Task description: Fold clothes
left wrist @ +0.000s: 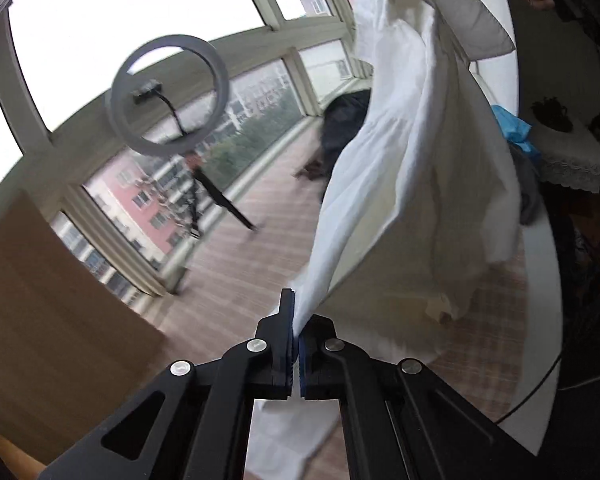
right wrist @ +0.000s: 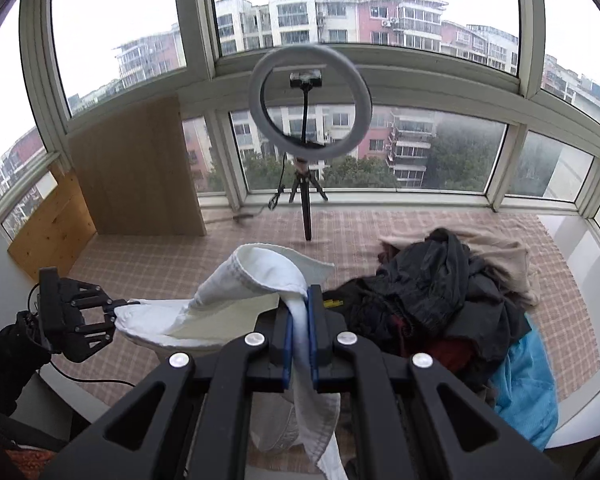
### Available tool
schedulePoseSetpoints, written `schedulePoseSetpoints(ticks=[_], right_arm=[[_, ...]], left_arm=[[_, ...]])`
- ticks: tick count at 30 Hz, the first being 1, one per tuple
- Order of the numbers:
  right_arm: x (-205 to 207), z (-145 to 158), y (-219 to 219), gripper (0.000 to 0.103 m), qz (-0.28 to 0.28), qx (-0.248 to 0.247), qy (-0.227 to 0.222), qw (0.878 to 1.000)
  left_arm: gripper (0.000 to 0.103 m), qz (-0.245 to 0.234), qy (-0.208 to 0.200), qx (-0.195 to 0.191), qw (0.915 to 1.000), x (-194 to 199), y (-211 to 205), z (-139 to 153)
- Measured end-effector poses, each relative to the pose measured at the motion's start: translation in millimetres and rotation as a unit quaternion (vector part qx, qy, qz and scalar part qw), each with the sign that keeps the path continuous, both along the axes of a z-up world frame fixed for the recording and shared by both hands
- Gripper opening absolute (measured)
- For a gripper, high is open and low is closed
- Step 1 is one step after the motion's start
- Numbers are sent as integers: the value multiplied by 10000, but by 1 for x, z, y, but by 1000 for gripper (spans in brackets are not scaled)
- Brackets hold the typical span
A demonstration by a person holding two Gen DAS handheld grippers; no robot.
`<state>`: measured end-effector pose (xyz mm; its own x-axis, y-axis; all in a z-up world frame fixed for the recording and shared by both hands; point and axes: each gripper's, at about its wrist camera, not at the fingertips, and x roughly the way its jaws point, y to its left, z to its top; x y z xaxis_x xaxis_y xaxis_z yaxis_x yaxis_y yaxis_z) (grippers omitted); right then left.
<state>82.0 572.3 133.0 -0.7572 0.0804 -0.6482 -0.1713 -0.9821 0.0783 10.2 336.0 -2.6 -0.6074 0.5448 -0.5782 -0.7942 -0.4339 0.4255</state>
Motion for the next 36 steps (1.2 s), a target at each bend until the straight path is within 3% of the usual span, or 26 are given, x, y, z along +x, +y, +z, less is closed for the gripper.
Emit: schedulePoseSetpoints(ticks=[3,7,9,10,12,13,15,17,20,21,23,25,27,30,31,34,36], right_arm=[[-10,65,-4,6,100,258,642,9976],[0,162,-24,6,364,488,1619,9849],[10,195,-36,6,460,542,2117,9747],[7,198,-43,6,488,595,2156,9734],[-18,187,-60,6,544,877,1637,9811],[-28,180,-66,6,582,918,1465,9832],[-41,174,-73,6,669,869,1264,9859],[-39,185,-79,6,723,819,1464,9832],[-20,211,-98,6,770,976,2042,9710],[-24,208,-103,6,827,969,1964,9722],[-31,203,-114,6,941,952,1807,9744],[-42,194,-124,6,1040,948,1598,9771],[-44,193,-132,6,1100,914,1588,9769],[-23,211,-132,6,1040,825,2137,9678],[-21,211,-126,6,1070,730,2187,9671],[-40,188,-129,6,1128,596,1712,9769],[-51,170,-134,6,1104,638,1495,9805]], left_arm=[[1,390,781,21,9962,-18,-12,79],[1,809,1624,171,9833,-15,-34,170],[2,876,1760,391,9797,-8,-46,194],[2,922,1710,479,9798,-8,-51,198],[1,1158,1383,138,9835,-22,-53,183],[1,1288,1275,-166,9833,-29,-53,170],[1,1354,1208,-369,9827,-30,-59,163],[1,1368,1182,-461,9824,-27,-67,161],[2,1270,1257,-297,9835,-14,-77,174],[2,1225,1195,-246,9849,-13,-80,177],[2,1270,871,-698,9856,-23,-76,162],[2,1359,892,-1208,9793,-33,-74,141],[2,1381,994,-1037,9800,-32,-77,151],[2,1336,1015,-624,9838,-30,-85,164],[4,1278,839,-652,9861,-33,-86,158],[6,1137,644,-1539,9794,-41,-79,103],[6,1010,416,-1527,9822,-43,-81,86]])
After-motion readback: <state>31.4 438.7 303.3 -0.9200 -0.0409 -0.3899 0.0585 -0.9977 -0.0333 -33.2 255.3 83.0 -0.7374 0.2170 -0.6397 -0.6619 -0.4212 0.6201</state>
